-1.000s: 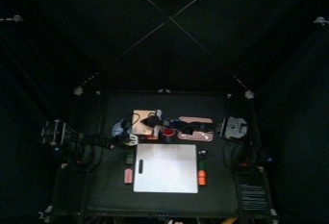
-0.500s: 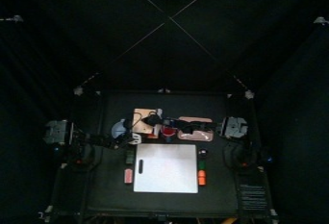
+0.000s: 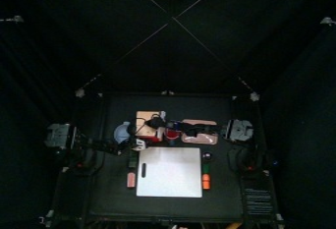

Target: Open drawer

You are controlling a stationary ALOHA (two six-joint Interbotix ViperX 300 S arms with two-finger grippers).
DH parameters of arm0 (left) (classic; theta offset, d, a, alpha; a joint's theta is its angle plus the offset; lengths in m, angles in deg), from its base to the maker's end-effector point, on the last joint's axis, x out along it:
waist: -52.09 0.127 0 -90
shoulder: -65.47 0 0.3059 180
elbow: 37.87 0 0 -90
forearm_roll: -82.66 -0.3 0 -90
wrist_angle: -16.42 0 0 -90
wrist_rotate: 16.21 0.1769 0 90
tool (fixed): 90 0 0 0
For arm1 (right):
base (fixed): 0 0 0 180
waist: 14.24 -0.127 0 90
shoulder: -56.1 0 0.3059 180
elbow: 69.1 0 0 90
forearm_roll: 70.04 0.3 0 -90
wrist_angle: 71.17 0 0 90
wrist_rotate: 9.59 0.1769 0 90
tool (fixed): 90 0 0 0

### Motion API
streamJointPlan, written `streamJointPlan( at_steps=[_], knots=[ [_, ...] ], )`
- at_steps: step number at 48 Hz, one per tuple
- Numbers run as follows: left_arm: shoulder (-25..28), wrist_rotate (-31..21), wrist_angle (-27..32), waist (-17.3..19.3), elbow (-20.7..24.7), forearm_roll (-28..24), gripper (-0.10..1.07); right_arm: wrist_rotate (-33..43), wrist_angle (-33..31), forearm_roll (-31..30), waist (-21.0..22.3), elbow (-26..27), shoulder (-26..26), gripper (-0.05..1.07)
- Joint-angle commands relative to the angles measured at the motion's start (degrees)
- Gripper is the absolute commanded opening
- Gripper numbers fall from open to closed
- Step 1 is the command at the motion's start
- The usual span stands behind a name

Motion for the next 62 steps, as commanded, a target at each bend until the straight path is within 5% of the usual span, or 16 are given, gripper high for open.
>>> streamJointPlan(
  at_steps=[1, 24, 43, 62],
  knots=[
    [-0.18, 0.18, 0.97, -2.99, 1.05, 0.97, 0.49, 0.09, -0.62, 0.00, -0.09, 0.53, -1.58, 0.05],
    [-0.79, 0.18, 1.67, -15.21, 1.05, 10.11, 0.49, 0.09, -0.79, 0.00, 0.18, 0.62, -1.58, 0.05],
    [-0.35, 0.79, -0.18, -15.38, 0.79, 10.63, 0.52, 0.09, -0.79, 0.00, 0.18, 0.97, -1.49, 0.05],
    [-2.29, 0.62, -1.05, -14.94, 1.05, 7.91, 0.80, 0.09, -0.79, 0.00, 0.18, 0.97, -1.58, 0.06]
  ],
)
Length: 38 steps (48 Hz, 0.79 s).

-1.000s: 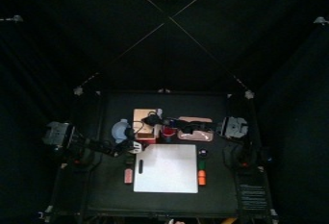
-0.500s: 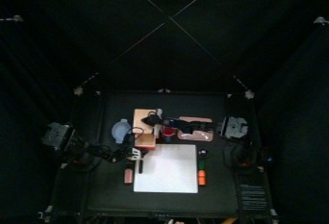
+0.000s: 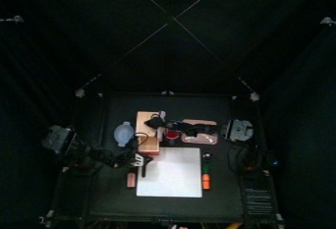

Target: Open drawer

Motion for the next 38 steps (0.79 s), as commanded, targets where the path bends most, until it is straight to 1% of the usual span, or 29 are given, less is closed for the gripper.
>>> streamJointPlan(
  at_steps=[1, 16, 23, 32, 38],
  knots=[
    [-1.67, 0.18, -0.26, 0.18, 0.79, -0.53, 0.80, 0.09, -0.18, 0.09, -0.09, 0.70, -1.58, 0.06],
    [-5.27, 0.18, 0.44, -0.09, -1.67, -0.62, 0.81, 0.09, -0.18, 0.09, -0.44, 0.88, -1.76, 0.05],
    [-5.71, 0.09, 0.62, -0.09, -2.37, -0.62, 0.81, 0.09, -0.18, 0.09, -0.44, 1.05, -1.85, 0.06],
    [-6.33, 0.26, 2.81, -0.35, -2.81, -0.88, 0.81, 0.09, -0.18, 0.09, -0.44, 1.05, -1.85, 0.06],
    [-7.47, 0.26, 5.01, -0.53, -3.16, -2.02, 0.81, 0.09, -0.18, 0.09, -0.53, 1.05, -1.85, 0.05]
  ],
)
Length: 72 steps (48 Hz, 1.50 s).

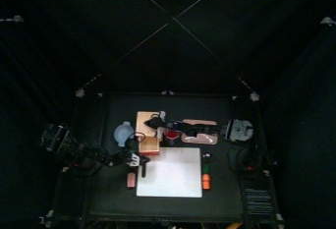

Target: Open drawer

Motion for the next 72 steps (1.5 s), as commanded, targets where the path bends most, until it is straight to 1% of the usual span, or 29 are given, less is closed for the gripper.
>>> streamJointPlan(
  at_steps=[1, 3, 8, 12, 15, 21, 24, 27, 31, 34, 40, 45, 46, 54, 60, 66, 72],
  knots=[
    [-1.67, 0.26, 1.41, -0.26, 0.18, -1.05, 0.81, 0.09, -0.09, 0.00, -0.26, 0.88, -1.93, 0.05],
    [-2.46, 0.26, 2.46, -0.26, -0.26, -1.76, 0.81, 0.09, -0.09, 0.09, -0.26, 0.88, -2.11, 0.06],
    [-6.33, 0.18, 4.83, -0.26, -2.11, -3.96, 0.81, 0.09, -0.09, 0.09, -0.97, 0.88, -3.08, 0.06],
    [-10.20, 0.35, 5.71, -0.26, -3.60, -5.80, 0.81, -0.09, -0.09, 0.00, -1.93, 0.79, -4.66, 0.05],
    [-13.62, 0.44, 5.89, -0.26, -4.66, -8.26, 0.81, -0.18, -0.09, -0.44, -2.81, 0.62, -6.15, 0.05],
    [-21.62, 0.97, 5.36, 0.18, -7.21, -17.14, 0.80, 0.09, -0.09, -2.11, -4.75, -0.44, -10.46, 0.05],
    [-25.75, 1.85, 3.78, 0.18, -8.53, -23.38, 0.80, 0.09, -0.09, -2.55, -5.80, -1.58, -12.74, 0.06],
    [-28.74, 3.08, 2.29, 0.26, -9.40, -28.74, 0.80, 0.35, -0.18, -2.64, -6.86, -3.43, -15.64, 0.06],
    [-32.17, 4.66, 1.14, 1.67, -10.28, -35.07, 0.80, 0.62, -0.09, -2.29, -8.35, -6.42, -18.90, 0.05],
    [-34.37, 5.98, 1.23, 3.78, -10.81, -39.55, 0.80, 0.70, 0.00, -1.93, -9.58, -9.23, -21.62, 0.05],
    [-36.21, 7.73, 1.41, 6.50, -11.51, -45.79, 0.80, 0.79, 0.26, 0.00, -12.30, -16.52, -28.04, 0.06],
    [-36.30, 8.88, 1.67, 8.61, -11.43, -50.63, 0.80, 0.70, 0.26, 2.29, -14.50, -23.03, -33.31, 0.06],
    [-36.39, 9.05, 1.67, 9.14, -11.34, -51.94, 0.80, 0.70, 0.26, 2.90, -15.12, -24.96, -34.80, 0.06],
    [-36.30, 9.32, 1.49, 12.13, -11.07, -57.92, 0.80, 0.70, 0.62, 6.68, -17.49, -34.80, -42.28, 0.06],
    [-36.30, 9.14, 1.32, 13.36, -10.99, -59.15, 0.80, 0.70, 1.14, 7.73, -18.37, -39.11, -46.85, 0.06],
    [-36.30, 9.05, 1.32, 13.71, -11.07, -58.62, 0.80, 0.62, 1.23, 7.82, -18.81, -42.28, -50.80, 0.06],
    [-36.21, 9.14, 1.32, 13.80, -10.99, -57.48, 0.80, 0.62, 1.23, 7.73, -18.72, -44.47, -53.61, 0.06]
  ],
)
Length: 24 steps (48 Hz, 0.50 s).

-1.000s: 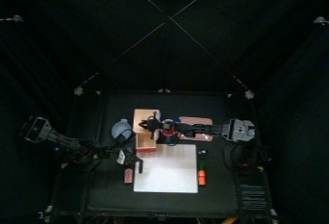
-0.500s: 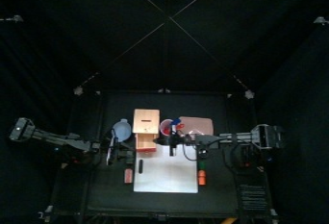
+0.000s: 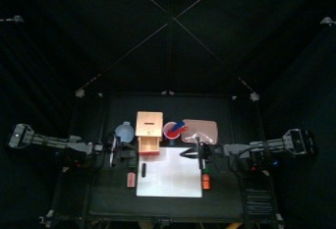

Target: Open drawer

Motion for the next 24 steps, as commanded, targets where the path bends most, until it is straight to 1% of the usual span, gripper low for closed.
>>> streamJointPlan(
  at_steps=[1, 10, 24],
  knots=[
    [0.09, 0.00, -0.62, 0.35, 1.23, 0.70, 0.80, 0.00, 0.53, 0.09, -0.18, -0.53, -2.64, 0.06],
    [0.18, 0.00, -0.62, 1.23, 0.97, 0.79, 0.80, -0.26, 0.53, -0.09, -0.09, -1.85, -4.66, 0.06],
    [0.09, 0.26, -0.62, 2.90, 0.88, 0.26, 0.80, -0.26, 0.53, -0.35, -0.09, -1.85, -3.43, 0.06]
  ],
)
